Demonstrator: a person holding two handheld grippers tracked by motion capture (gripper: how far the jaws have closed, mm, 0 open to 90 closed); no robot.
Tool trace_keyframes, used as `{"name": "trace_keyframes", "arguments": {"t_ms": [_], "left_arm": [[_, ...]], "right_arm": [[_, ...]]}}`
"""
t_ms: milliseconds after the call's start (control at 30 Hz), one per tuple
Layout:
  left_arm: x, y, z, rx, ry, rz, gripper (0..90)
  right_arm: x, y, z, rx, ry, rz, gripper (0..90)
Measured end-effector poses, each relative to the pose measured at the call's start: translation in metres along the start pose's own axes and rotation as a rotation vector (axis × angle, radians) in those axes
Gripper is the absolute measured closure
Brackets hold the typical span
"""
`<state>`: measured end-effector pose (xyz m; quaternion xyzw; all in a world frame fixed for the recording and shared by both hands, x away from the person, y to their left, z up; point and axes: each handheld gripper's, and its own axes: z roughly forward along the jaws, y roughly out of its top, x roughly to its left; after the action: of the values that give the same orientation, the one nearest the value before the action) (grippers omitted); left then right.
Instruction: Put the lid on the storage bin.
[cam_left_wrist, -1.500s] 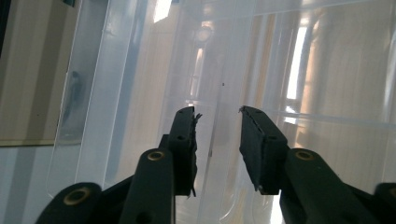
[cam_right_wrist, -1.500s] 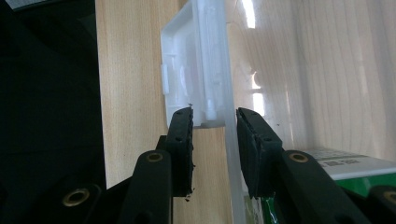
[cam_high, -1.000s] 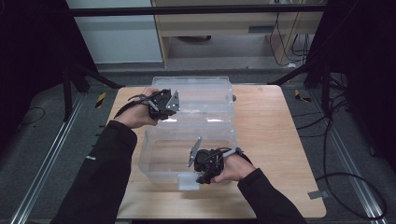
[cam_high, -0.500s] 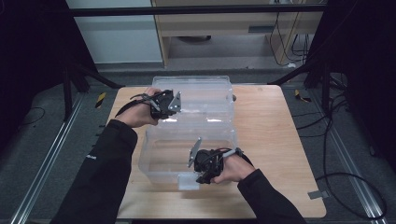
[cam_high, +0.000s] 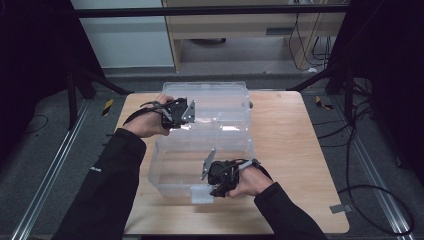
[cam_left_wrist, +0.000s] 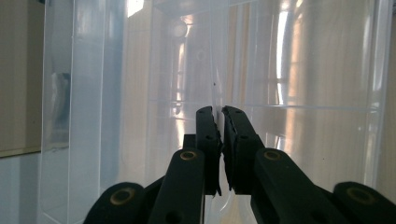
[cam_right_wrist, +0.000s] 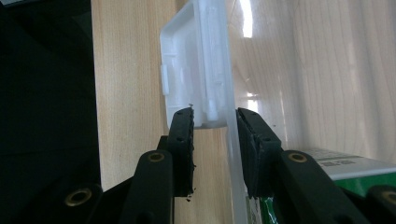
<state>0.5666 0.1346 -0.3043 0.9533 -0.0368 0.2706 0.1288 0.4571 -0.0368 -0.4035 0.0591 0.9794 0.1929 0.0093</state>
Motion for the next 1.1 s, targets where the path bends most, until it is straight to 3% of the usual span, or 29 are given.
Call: {"name": "trace_keyframes", "arguments": {"t_ms": [400,900,1100], "left_arm": [[-0.008,0.002,-0.012,0.000,-0.002,0.014,85.1],[-0.030,-0.002,-0.028,-0.051,0.009,0.011,85.3],[-0.038,0.000,-0.033,-0.049,0.012,0.023,85.3]], "right_arm": [[0.000,0.000,0.000,-0.001,0.002,0.004,68.2],[0.001,0.000,0.000,-0.002,-0.009,0.003,68.2],[0.002,0.000,0.000,-0.003,-0.004,0.015,68.0]]}}
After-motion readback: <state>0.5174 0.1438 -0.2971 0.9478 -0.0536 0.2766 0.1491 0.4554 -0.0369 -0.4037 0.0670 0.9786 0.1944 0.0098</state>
